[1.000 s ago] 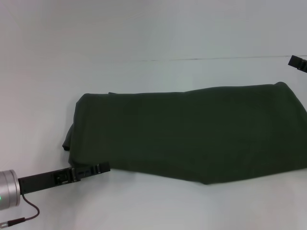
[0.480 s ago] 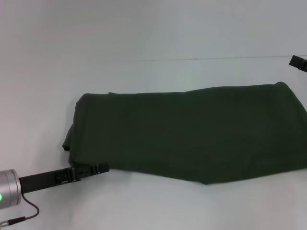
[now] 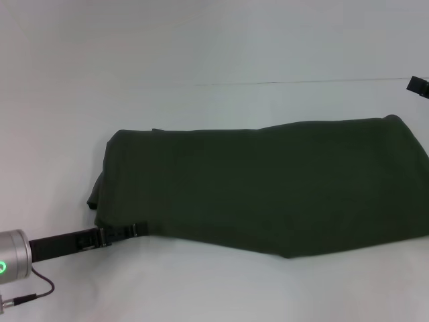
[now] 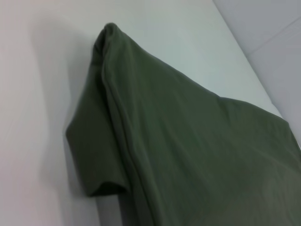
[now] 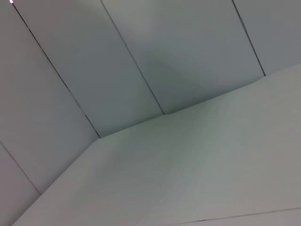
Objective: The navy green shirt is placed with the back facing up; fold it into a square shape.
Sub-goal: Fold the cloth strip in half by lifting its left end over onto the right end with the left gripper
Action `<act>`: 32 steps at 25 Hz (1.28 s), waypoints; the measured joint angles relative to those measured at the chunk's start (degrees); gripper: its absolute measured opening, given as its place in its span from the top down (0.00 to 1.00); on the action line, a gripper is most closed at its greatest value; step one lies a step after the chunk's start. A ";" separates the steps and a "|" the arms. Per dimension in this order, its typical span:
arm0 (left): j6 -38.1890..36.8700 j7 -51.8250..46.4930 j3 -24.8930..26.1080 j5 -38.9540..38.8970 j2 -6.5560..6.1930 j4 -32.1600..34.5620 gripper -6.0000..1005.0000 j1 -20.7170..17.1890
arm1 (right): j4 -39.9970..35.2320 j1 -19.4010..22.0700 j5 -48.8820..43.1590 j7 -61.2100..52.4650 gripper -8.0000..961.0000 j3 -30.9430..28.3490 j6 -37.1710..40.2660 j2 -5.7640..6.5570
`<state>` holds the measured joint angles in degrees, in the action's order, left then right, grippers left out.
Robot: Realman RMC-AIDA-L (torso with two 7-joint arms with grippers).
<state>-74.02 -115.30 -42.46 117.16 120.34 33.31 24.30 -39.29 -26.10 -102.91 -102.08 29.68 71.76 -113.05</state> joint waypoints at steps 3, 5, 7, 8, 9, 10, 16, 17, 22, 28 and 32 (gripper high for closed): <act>0.47 -0.01 0.06 0.02 -0.02 0.02 0.23 0.64 | 0.00 -0.03 0.00 -0.08 0.09 -0.06 0.15 0.06; 0.76 -0.01 0.10 0.01 -0.02 0.17 0.23 1.19 | 0.00 -0.04 -0.01 -0.26 0.09 -0.06 0.17 0.10; 1.47 -0.01 0.14 0.00 -0.02 0.23 0.23 1.70 | 0.00 -0.05 -0.01 -0.44 0.09 -0.07 0.22 0.12; 1.92 -0.02 0.15 -0.07 -0.02 0.26 0.23 1.93 | 0.00 -0.05 -0.01 -0.51 0.09 -0.06 0.26 0.13; 2.24 -0.01 0.15 -0.13 -0.02 0.30 0.23 2.12 | 0.00 -0.04 0.00 -0.55 0.09 -0.07 0.28 0.14; 2.64 -0.02 0.17 -0.22 -0.02 0.36 0.23 2.37 | 0.00 -0.01 -0.01 -0.57 0.09 -0.07 0.29 0.17; 3.37 0.00 0.27 -0.36 0.25 1.99 0.23 3.08 | 0.00 0.09 -0.01 -0.67 0.09 -0.11 0.29 0.21; 3.42 0.01 0.33 -0.37 0.31 2.42 0.23 3.09 | 0.00 0.12 0.00 -0.67 0.09 -0.16 0.31 0.21; 4.00 0.00 2.29 -0.40 0.05 2.79 0.23 3.10 | 0.00 0.17 -0.01 -0.67 0.09 -0.51 0.23 0.21; 5.08 0.38 3.80 -0.28 0.17 2.50 0.23 3.26 | 0.00 0.04 -0.01 -0.66 0.09 -0.68 0.00 0.21; 6.28 0.37 3.54 -0.08 0.32 2.35 0.23 3.38 | 0.00 -0.08 -0.01 -0.66 0.09 -0.68 -0.03 0.21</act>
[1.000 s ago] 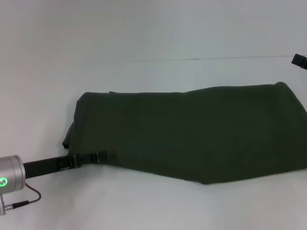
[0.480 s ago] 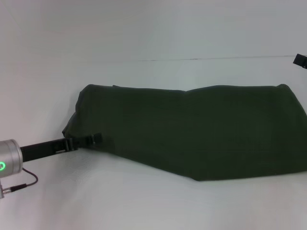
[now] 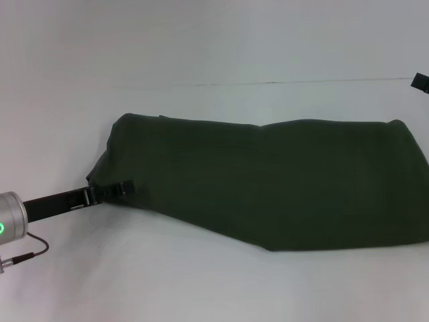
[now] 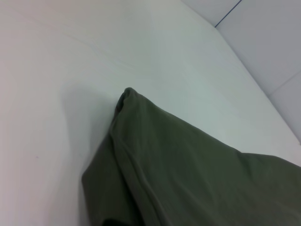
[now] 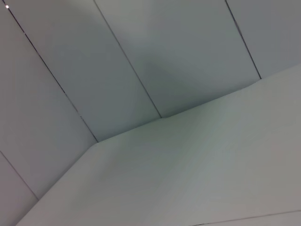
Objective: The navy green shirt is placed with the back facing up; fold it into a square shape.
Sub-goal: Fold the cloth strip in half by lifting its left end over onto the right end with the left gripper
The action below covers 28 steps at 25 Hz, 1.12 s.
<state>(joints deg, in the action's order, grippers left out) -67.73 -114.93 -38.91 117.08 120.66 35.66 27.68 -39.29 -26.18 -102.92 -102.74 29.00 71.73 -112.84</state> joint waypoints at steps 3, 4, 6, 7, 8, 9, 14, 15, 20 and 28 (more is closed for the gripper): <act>0.10 -0.14 -0.08 0.02 -0.11 0.00 0.23 -0.14 | 0.00 -0.01 0.00 0.00 0.09 0.00 -0.02 0.00; 0.04 -0.20 -0.09 0.02 -0.23 0.00 0.23 -0.31 | 0.00 -0.01 0.00 0.00 0.09 0.00 -0.02 0.00; -0.19 -0.28 -0.10 0.04 -0.36 0.00 0.23 -0.53 | 0.00 -0.01 0.00 0.00 0.09 0.00 -0.02 0.00; -0.32 -0.30 -0.11 0.06 -0.39 0.01 0.23 -0.64 | 0.00 -0.01 0.00 0.00 0.09 0.00 -0.02 0.00; -0.38 -0.32 -0.11 0.08 -0.43 0.02 0.23 -0.69 | 0.00 -0.01 0.00 0.00 0.09 0.00 -0.02 0.00; -0.40 -0.33 -0.12 0.11 -0.46 0.05 0.23 -0.77 | 0.00 -0.01 0.00 0.00 0.09 0.00 -0.02 0.00; -0.06 -0.36 -0.11 0.26 -0.51 -0.01 0.23 -0.86 | 0.00 -0.04 0.00 0.00 0.09 0.00 -0.02 0.00; 0.06 -0.36 -0.11 0.30 -0.51 -0.05 0.23 -0.84 | 0.00 -0.07 0.00 0.00 0.09 0.00 -0.02 0.00; 0.17 -0.38 -0.08 0.35 -0.51 -0.06 0.23 -0.81 | 0.00 -0.09 0.00 0.00 0.09 0.00 -0.02 -0.07; -0.44 -0.39 -0.17 0.35 -0.54 -0.05 0.23 -1.00 | 0.00 0.08 0.00 0.00 0.09 0.00 0.16 -0.10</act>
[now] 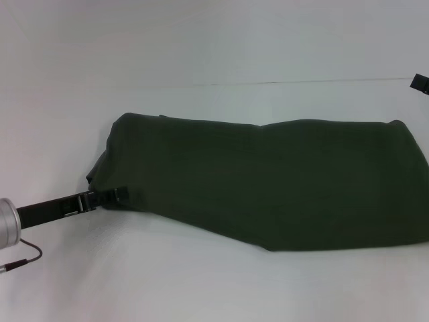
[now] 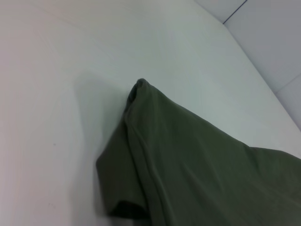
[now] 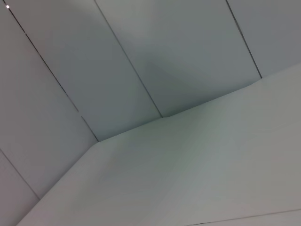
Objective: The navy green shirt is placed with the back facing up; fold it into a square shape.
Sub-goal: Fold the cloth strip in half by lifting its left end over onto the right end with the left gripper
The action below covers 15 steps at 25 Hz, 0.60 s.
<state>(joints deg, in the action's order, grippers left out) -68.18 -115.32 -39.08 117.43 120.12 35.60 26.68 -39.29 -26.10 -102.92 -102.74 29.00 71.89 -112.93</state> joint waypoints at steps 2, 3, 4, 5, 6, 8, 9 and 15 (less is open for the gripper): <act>-0.16 0.00 0.00 0.00 0.00 0.12 0.23 -0.09 | 0.00 0.03 0.00 0.00 0.09 0.00 0.14 0.00; -0.40 -0.01 -0.02 0.00 0.00 0.14 0.23 -0.17 | 0.00 0.08 0.00 0.00 0.09 0.00 0.20 0.00; -0.84 -0.03 -0.02 0.00 -0.08 0.16 0.23 -0.19 | 0.00 0.12 0.00 0.00 0.09 0.00 0.23 0.00; -1.24 -0.04 -0.03 0.00 -0.12 0.18 0.23 -0.20 | 0.00 0.15 0.00 0.00 0.09 0.00 0.24 0.00; -1.82 -0.05 -0.03 0.00 -0.21 0.19 0.23 -0.22 | 0.00 0.19 0.00 0.00 0.09 0.00 0.25 0.00; -2.65 -0.07 -0.03 0.25 -0.32 0.22 0.23 -0.23 | 0.00 0.24 0.00 -0.02 0.09 0.00 0.25 0.00; -2.77 -0.08 -0.03 0.55 -0.33 0.23 0.23 -0.22 | 0.00 0.27 0.00 -0.04 0.09 0.00 0.25 0.00; -2.42 -1.10 -0.04 3.16 -0.09 0.62 0.23 0.33 | 0.00 0.14 0.00 -0.09 0.09 0.00 0.27 0.00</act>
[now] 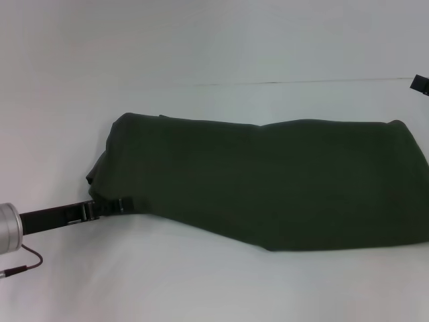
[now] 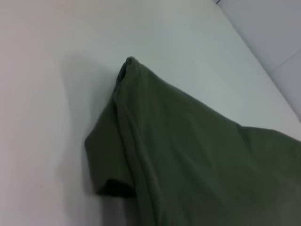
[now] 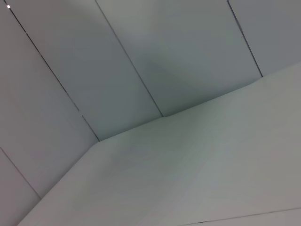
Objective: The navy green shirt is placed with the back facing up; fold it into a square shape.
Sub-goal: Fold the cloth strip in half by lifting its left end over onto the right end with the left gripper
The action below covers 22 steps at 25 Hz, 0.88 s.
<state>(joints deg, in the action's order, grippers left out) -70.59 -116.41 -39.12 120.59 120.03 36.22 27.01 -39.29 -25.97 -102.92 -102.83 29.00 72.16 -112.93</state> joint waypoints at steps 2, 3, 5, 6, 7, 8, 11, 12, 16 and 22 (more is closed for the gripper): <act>0.08 -0.20 0.11 0.33 0.08 0.31 0.23 0.01 | 0.00 -0.04 0.00 0.00 0.09 0.00 0.00 0.00; 0.10 -0.26 0.27 0.36 0.08 0.41 0.23 -0.02 | 0.00 -0.04 0.00 0.00 0.09 0.00 0.02 0.00; 0.14 -0.28 0.55 0.38 0.00 0.43 0.23 -0.11 | 0.00 -0.05 0.00 0.00 0.09 0.00 0.06 0.00; 0.17 -0.29 0.56 0.38 -0.03 0.43 0.23 -0.12 | 0.00 -0.05 0.00 0.00 0.09 0.00 0.08 0.00; 0.20 -0.29 0.57 0.39 -0.07 0.43 0.23 -0.13 | 0.00 -0.05 0.00 0.00 0.09 0.00 0.09 0.00; 0.25 -0.31 0.57 0.40 -0.09 0.43 0.23 -0.13 | 0.00 -0.05 0.00 0.00 0.09 0.00 0.09 0.00; 0.87 -0.37 0.57 0.42 -0.14 0.43 0.23 0.06 | 0.00 -0.06 0.00 0.00 0.09 0.00 0.10 0.00; 1.13 -0.38 0.56 0.43 -0.14 0.43 0.23 0.14 | 0.00 -0.09 0.00 0.00 0.09 0.00 0.09 0.00; 3.15 -0.39 0.30 0.44 -0.15 0.24 0.23 0.90 | 0.00 -0.18 0.00 0.00 0.09 0.00 0.10 0.00; 5.01 -0.39 0.20 0.43 -0.02 0.13 0.23 1.87 | 0.00 -0.25 0.00 -0.50 0.09 -0.08 0.09 0.00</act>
<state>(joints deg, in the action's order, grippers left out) -65.59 -116.81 -38.91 121.03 120.01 36.35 28.88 -39.29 -26.22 -102.92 -103.33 28.92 72.25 -112.93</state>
